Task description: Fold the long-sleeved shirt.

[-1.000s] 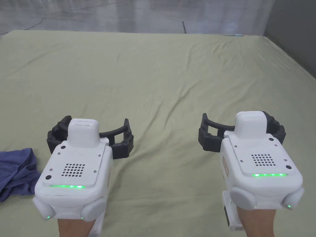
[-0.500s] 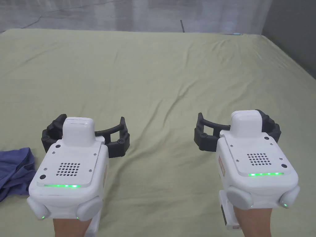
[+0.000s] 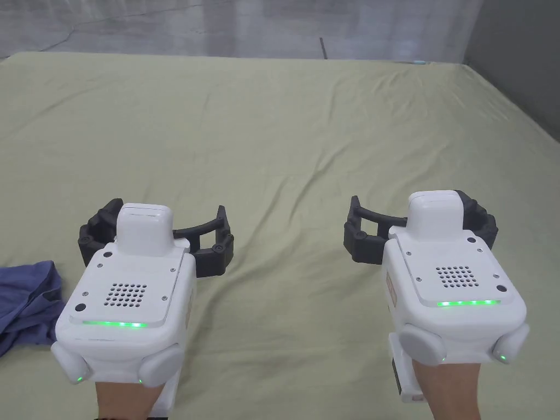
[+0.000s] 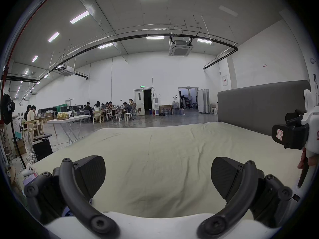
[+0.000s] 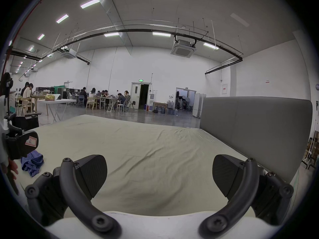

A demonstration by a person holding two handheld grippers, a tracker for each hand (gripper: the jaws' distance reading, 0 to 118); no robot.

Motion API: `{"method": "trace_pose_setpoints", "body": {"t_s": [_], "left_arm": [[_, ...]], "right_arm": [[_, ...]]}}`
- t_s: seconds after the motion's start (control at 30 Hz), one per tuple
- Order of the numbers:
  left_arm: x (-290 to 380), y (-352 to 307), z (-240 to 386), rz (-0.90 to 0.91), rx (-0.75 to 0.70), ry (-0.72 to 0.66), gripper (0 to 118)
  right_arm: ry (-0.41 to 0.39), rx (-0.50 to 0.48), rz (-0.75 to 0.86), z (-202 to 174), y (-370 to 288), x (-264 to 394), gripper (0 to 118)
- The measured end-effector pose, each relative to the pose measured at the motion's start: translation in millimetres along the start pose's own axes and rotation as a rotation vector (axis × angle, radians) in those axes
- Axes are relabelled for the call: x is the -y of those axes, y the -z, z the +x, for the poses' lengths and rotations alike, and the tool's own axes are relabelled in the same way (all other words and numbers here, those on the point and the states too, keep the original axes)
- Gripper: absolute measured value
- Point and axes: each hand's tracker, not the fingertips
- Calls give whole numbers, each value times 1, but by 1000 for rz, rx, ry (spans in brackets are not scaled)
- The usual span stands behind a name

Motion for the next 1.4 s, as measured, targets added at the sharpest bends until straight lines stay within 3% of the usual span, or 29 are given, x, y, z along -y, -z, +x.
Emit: {"method": "trace_pose_setpoints", "body": {"t_s": [0.37,0.47,0.63,0.73,0.87,1.0,1.13,1.4], "left_arm": [[0,1,2,-2,1,31,118],[0,1,2,-2,5,32,118],[0,-1,1,0,0,37,118],[0,0,0,-3,-3,23,118],[0,1,2,-5,-5,24,118],[0,0,3,-5,-3,35,118],[1,0,1,-8,-10,35,118],[0,-1,-2,-9,-22,13,118]], "right_arm": [[2,-18,-45,0,4,-1,118],[2,19,-98,-2,13,-7,118],[174,53,-158,2,20,-19,118],[161,2,-120,6,17,-20,118],[7,-23,-177,-2,19,-20,118],[51,-32,-134,-5,13,-14,118],[44,110,-182,-11,14,-19,118],[107,36,-167,-6,7,-27,118]]}}
